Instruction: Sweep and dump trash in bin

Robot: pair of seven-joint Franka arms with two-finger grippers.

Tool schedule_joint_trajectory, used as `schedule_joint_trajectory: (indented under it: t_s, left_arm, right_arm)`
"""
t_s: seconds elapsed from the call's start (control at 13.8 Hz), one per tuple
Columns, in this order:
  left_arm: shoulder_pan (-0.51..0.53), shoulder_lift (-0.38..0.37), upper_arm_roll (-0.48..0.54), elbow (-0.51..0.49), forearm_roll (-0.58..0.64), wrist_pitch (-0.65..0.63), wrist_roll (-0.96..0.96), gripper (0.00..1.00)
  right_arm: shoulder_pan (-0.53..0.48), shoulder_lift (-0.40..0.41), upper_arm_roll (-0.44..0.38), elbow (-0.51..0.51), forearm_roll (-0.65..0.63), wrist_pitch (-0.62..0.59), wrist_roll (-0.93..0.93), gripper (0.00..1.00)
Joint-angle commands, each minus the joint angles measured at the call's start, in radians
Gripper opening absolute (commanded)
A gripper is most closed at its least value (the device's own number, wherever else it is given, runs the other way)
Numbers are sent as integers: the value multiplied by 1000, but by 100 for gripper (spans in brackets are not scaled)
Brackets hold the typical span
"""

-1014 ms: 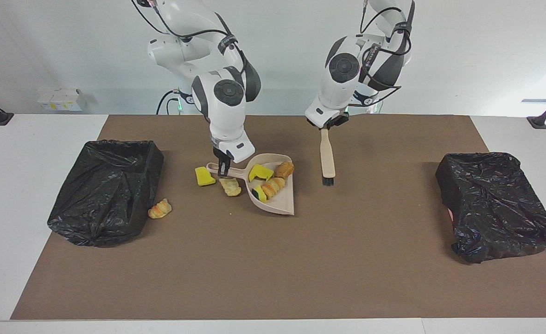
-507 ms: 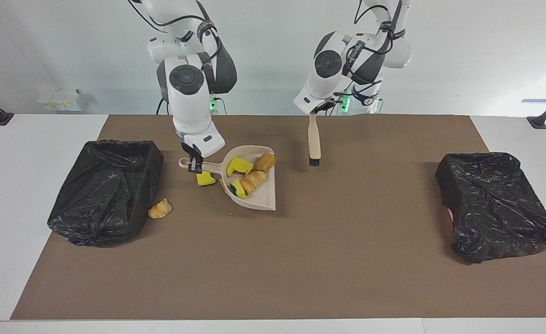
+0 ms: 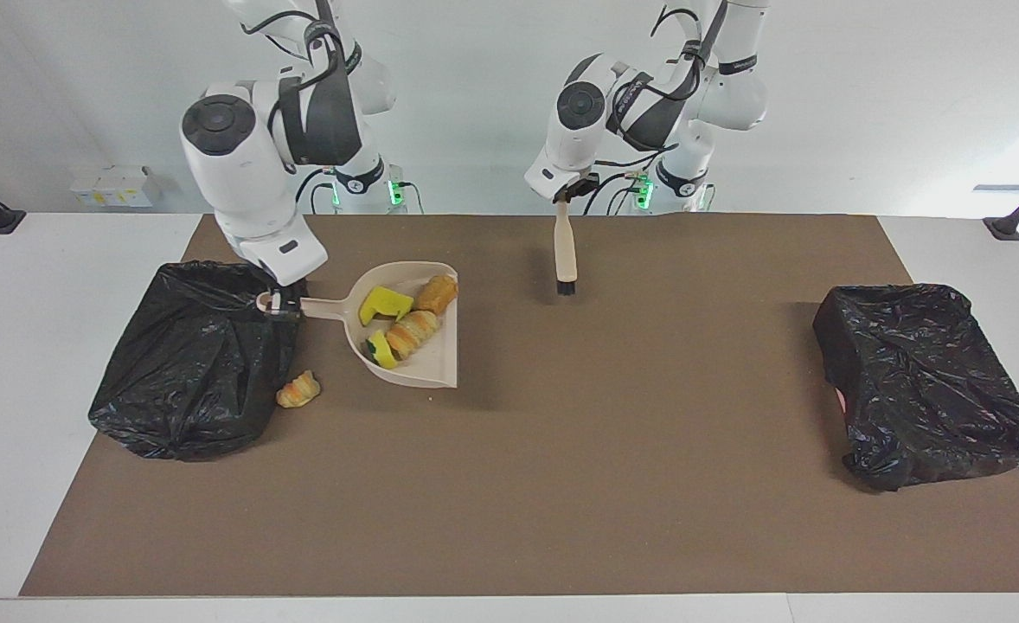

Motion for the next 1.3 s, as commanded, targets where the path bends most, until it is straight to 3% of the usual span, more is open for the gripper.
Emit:
schedule_joint_trajectory:
  t_s: [0.0, 0.58, 0.8, 1.01, 1.09, 1.23]
  left_arm:
    - [-73, -27, 15, -74, -13, 84, -50, 0]
    - [-106, -9, 15, -131, -51, 191, -68, 0]
    - [-116, -6, 15, -143, -71, 211, -79, 0]
    - [-116, -6, 16, -143, -76, 211, -78, 0]
    - [-114, -4, 16, -143, -87, 211, -78, 2]
    - [-114, -1, 16, -143, -91, 211, -79, 25]
  right_arm:
    - [-111, 2, 7, 37, 32, -21, -126, 0]
    - [-408, 1, -2, 45, 12, 105, -372, 0]
    - [-464, -12, -3, 32, -109, 114, -375, 0]
    - [-462, -51, -3, -51, -286, 179, -241, 0]
    - [-453, -70, -2, -88, -357, 203, -175, 0]
    - [-418, -108, 1, -160, -493, 220, -35, 0]
